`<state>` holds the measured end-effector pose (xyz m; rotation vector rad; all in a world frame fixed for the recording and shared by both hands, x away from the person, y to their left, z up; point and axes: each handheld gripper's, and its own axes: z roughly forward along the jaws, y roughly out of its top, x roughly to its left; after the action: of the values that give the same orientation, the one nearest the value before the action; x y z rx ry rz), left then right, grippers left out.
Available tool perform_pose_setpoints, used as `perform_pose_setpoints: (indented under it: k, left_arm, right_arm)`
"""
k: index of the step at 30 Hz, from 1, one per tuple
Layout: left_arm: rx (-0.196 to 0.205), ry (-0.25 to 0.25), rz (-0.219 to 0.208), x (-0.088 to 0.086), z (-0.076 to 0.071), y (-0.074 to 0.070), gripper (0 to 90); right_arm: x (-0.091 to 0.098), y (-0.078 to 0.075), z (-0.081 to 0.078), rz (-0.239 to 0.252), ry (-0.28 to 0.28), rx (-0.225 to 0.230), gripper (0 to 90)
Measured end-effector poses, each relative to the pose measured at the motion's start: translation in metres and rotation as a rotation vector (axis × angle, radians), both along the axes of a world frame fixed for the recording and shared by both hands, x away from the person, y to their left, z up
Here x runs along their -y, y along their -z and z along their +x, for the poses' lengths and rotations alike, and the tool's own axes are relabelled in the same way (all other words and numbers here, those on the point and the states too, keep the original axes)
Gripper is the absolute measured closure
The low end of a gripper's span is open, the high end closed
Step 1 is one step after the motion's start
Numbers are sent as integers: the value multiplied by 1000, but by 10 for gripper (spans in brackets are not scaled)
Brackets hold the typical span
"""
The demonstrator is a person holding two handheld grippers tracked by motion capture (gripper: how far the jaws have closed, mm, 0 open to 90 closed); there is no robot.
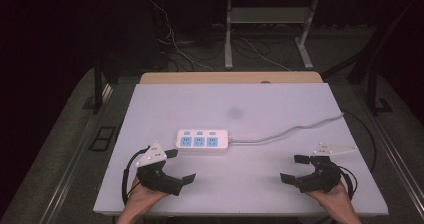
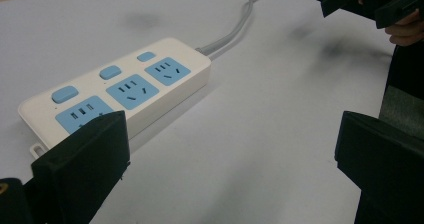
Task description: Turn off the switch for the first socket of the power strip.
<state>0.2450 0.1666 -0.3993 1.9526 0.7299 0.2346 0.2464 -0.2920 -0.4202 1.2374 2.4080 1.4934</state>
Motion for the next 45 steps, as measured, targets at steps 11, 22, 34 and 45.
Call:
perform_pose_setpoints:
  k: [11,22,34,45]
  left_arm:
    - [-26,38,34,10,9,-7,0]
    - [-54,47,54,14,21,-11,0]
    - [-51,70,74,22,34,-25,0]
    - [-55,91,101,30,44,-33,0]
  right_arm:
    - [1,0,-1,3,0,-2,2]
    - [1,1,0,-1,-4,-8,2]
    - [1,1,1,1,-2,-9,2]
    - [0,2,1,-1,-6,-10,2]
